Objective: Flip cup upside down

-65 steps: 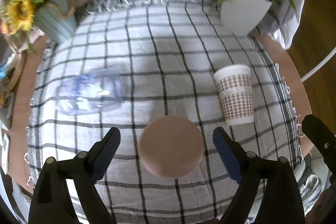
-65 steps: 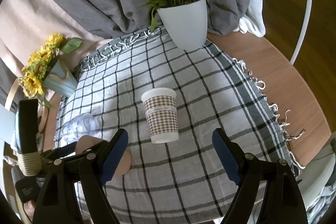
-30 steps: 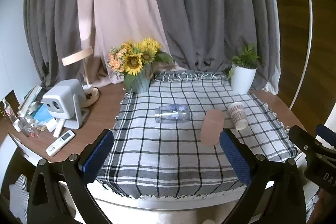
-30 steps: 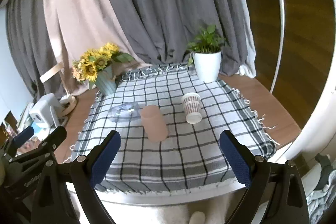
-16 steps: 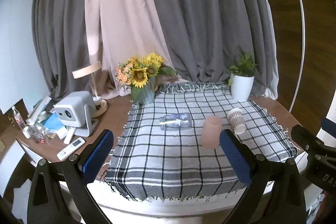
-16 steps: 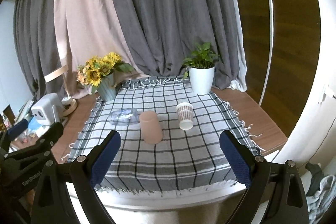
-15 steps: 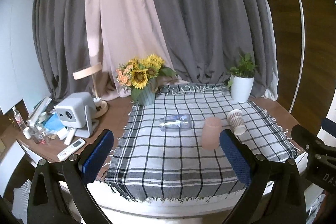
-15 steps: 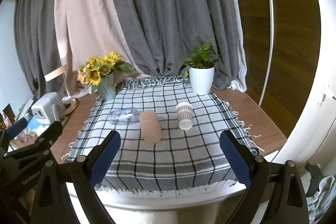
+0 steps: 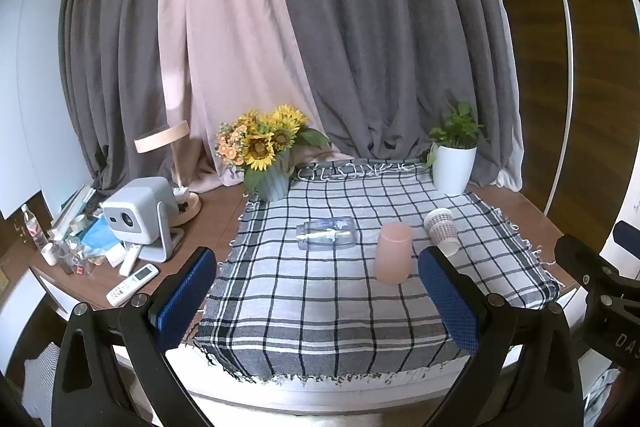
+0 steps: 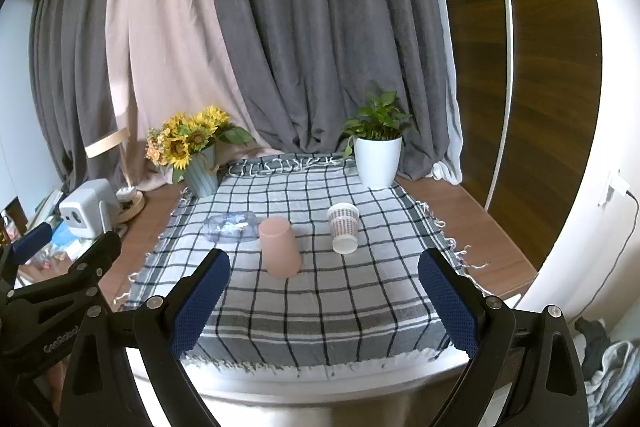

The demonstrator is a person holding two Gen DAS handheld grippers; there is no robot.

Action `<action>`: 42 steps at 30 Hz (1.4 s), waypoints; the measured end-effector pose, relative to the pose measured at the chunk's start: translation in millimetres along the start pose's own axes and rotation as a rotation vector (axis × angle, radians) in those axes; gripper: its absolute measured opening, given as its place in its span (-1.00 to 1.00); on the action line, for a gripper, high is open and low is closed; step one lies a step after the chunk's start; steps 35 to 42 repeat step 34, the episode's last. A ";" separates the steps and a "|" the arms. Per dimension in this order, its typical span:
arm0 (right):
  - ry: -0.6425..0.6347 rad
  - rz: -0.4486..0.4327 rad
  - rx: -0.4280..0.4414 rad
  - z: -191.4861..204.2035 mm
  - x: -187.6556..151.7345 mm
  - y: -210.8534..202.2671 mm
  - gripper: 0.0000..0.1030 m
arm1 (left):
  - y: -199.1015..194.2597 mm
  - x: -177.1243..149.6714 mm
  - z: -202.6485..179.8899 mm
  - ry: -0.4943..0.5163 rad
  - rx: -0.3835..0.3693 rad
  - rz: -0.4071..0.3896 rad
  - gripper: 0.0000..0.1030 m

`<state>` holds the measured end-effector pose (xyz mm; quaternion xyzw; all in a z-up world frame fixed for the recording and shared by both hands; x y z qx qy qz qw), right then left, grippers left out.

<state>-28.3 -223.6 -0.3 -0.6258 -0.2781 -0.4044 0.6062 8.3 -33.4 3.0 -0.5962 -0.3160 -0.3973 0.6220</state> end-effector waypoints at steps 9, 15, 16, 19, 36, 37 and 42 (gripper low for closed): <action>-0.002 -0.003 -0.003 -2.1 0.0 -1.6 0.85 | -1.0 0.7 0.8 0.003 -0.007 -0.004 1.00; -0.003 -0.003 -0.005 -2.7 0.5 -2.1 0.85 | -1.1 0.8 0.0 0.003 -0.004 -0.005 1.00; -0.003 -0.003 -0.004 -2.8 0.6 -2.2 0.85 | -1.3 0.9 0.6 0.003 -0.005 -0.004 1.00; -0.003 -0.003 -0.004 -3.5 0.9 -2.5 0.85 | -1.1 1.0 -0.1 0.002 -0.003 -0.004 1.00; -0.005 -0.004 -0.004 -1.6 0.2 -2.7 0.85 | -0.7 1.4 -0.3 0.001 -0.005 -0.005 1.00; -0.005 -0.004 -0.004 -1.6 0.2 -2.7 0.85 | -0.7 1.4 -0.3 0.001 -0.005 -0.005 1.00; -0.005 -0.004 -0.004 -1.6 0.2 -2.7 0.85 | -0.7 1.4 -0.3 0.001 -0.005 -0.005 1.00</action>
Point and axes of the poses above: each gripper's, at about its wrist camera, not at the fingertips, and y roughly the way its jaws point, z to its left, x to its top, the point moved 4 cm from there along y, roughly the way its jaws point, and after that the axes turned 3 degrees about z, right-handed, at the moved point
